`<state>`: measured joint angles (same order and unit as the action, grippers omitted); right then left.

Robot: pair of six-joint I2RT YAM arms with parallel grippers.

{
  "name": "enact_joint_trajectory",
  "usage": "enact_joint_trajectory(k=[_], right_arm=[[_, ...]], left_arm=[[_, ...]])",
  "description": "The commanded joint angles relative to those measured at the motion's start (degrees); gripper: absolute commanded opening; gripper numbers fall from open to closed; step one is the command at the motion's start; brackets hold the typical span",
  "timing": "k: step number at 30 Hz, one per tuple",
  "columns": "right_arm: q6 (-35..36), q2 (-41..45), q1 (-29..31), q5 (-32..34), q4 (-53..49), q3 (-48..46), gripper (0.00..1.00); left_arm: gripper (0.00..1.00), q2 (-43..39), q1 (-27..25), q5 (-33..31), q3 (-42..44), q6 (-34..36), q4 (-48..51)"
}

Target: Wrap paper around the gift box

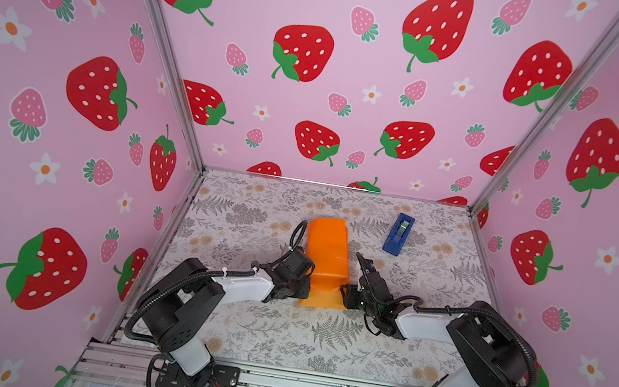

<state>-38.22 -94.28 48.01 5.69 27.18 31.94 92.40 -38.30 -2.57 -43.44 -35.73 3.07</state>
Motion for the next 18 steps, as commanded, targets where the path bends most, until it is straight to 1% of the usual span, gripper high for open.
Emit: enact_joint_trajectory(k=[1,2,7,12,18], right_arm=[[-0.4,-2.0,0.5,1.9,0.2,1.5,0.37],[-0.7,-2.1,0.7,2.3,0.2,1.5,0.33],[-0.8,-1.6,0.9,2.4,0.8,1.1,0.22],[-0.6,-1.2,1.3,2.4,0.9,0.8,0.11],[-0.5,-1.0,1.4,2.2,0.9,0.7,0.08]], left_arm=[[0.43,1.2,0.0,-2.2,-1.7,-1.3,1.3],[0.44,1.2,0.0,-2.3,-1.6,-1.6,1.1],[0.44,1.2,-0.6,-3.8,0.2,-2.3,-2.9],[0.44,2.0,-1.5,-8.3,0.6,-2.0,-4.1],[0.43,4.6,-1.8,-10.6,0.2,-1.8,-5.6]])
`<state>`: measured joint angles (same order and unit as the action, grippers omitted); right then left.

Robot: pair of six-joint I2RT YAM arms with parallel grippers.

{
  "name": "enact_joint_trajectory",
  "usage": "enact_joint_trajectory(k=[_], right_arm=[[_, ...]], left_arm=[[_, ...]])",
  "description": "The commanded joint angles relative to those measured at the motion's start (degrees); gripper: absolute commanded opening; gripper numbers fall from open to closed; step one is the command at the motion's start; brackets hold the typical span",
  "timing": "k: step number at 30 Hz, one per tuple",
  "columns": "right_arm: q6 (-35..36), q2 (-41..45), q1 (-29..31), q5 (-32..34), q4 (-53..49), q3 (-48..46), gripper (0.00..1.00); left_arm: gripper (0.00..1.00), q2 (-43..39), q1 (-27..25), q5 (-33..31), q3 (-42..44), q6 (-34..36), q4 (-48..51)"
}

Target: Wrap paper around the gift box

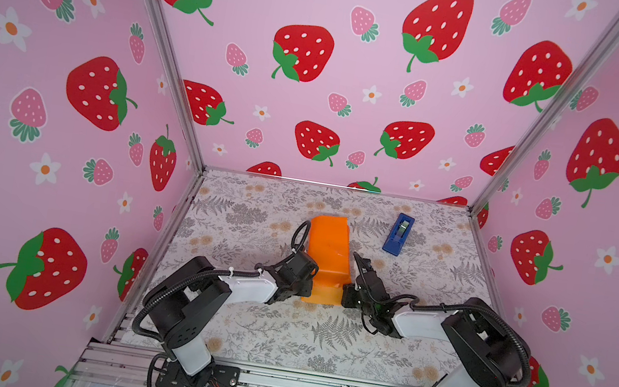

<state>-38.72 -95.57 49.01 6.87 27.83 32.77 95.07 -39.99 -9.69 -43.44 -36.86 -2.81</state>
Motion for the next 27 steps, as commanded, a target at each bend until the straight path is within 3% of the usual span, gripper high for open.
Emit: enact_joint_trajectory(k=[1,9,16,21,27], right_arm=[[0.0,0.4,0.4,1.0,0.1,-0.3,0.07],[-0.3,1.6,0.4,0.7,-0.4,-0.7,0.06],[-0.7,2.5,0.5,0.7,-2.3,0.6,0.07],[0.2,3.9,0.5,2.1,-1.4,-0.3,0.25],[1.9,5.2,0.5,1.6,3.9,-3.1,0.56]], left_arm=[[0.43,2.3,-0.2,-4.1,0.2,-0.5,0.1],[0.31,3.0,-0.4,-7.6,0.6,-1.1,-0.8],[0.16,3.4,-0.6,-6.3,0.2,0.0,-2.3],[0.13,3.4,-0.8,-5.6,0.2,0.4,-2.7],[0.11,3.9,-1.7,-5.5,0.4,-0.5,-3.0]])
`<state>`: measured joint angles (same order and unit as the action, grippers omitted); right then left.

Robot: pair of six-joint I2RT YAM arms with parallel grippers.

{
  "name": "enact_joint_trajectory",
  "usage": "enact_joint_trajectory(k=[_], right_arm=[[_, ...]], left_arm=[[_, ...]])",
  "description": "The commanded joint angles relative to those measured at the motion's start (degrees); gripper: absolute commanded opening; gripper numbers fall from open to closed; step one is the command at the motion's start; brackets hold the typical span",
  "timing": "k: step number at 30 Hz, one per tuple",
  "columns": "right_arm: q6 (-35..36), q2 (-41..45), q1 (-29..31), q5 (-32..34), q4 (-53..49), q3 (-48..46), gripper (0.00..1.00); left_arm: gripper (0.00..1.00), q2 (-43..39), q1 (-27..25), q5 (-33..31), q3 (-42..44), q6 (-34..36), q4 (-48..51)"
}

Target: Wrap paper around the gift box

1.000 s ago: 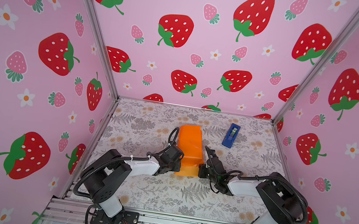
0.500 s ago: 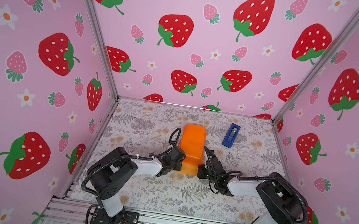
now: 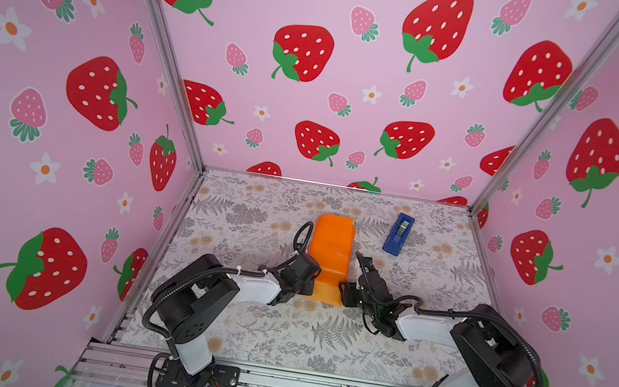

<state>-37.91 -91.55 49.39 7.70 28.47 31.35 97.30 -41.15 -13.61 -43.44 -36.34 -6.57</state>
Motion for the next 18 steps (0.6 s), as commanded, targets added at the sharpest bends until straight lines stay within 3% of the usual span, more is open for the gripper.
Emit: enact_joint_trajectory(k=[1,8,18], right_arm=[[1.5,1.3,0.1,0.5,4.3,-1.8,0.59],[1.7,-2.8,0.3,1.0,7.4,-0.6,0.64],[-0.2,-10.1,3.0,6.3,7.6,3.8,0.56]], left_arm=[[0.12,1.8,-0.6,-1.7,0.4,-1.2,0.7],[0.11,1.3,-0.7,-2.4,-0.1,-1.0,1.1],[0.11,1.3,-0.8,-2.6,0.7,-1.1,1.1]])
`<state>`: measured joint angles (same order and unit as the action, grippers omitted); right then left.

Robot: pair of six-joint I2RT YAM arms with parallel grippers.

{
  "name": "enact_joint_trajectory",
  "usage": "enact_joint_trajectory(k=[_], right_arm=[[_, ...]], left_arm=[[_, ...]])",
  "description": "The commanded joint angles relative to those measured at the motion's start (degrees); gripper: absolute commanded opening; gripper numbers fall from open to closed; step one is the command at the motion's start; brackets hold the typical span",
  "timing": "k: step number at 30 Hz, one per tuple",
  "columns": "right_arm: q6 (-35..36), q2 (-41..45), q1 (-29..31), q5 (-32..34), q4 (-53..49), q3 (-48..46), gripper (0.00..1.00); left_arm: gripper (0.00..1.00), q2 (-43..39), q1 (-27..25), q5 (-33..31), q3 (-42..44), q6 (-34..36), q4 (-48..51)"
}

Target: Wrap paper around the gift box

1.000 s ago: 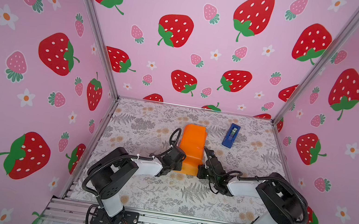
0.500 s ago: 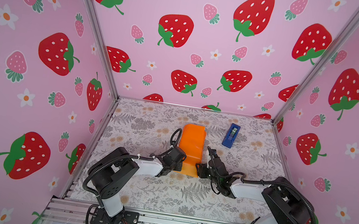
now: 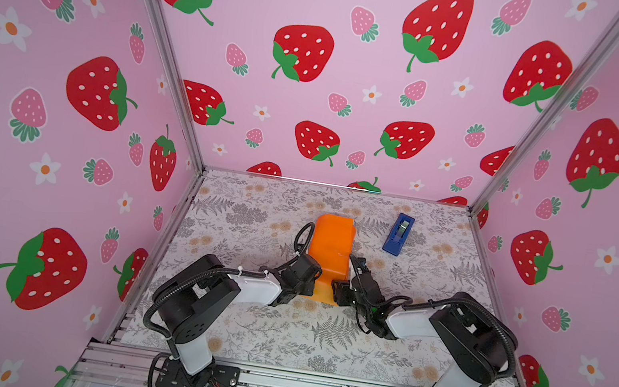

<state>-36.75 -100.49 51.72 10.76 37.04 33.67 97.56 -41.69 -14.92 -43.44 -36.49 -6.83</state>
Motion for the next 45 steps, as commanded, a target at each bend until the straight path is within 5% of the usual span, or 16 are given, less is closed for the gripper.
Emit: enact_joint_trajectory(k=[1,15,21,32,45], right_arm=[[-1.6,-1.7,0.8,4.1,-2.1,2.3,0.55],[-2.9,-5.0,2.2,9.1,-7.5,5.7,0.18],[-2.8,-5.0,2.2,8.8,-7.5,5.8,0.15],[-2.7,-4.7,2.2,8.2,-7.2,5.4,0.11],[-2.8,-4.7,2.3,8.4,-7.2,5.3,0.08]], left_arm=[[0.12,1.1,-0.2,-1.5,0.7,-0.9,1.4],[0.15,0.1,-0.3,-2.6,0.7,-0.5,0.9],[0.29,1.0,-0.3,-3.3,-0.5,0.3,0.1],[0.38,3.7,0.2,-6.8,-1.4,0.6,-2.2],[0.17,4.4,1.3,-5.4,0.3,-0.6,-4.3]])
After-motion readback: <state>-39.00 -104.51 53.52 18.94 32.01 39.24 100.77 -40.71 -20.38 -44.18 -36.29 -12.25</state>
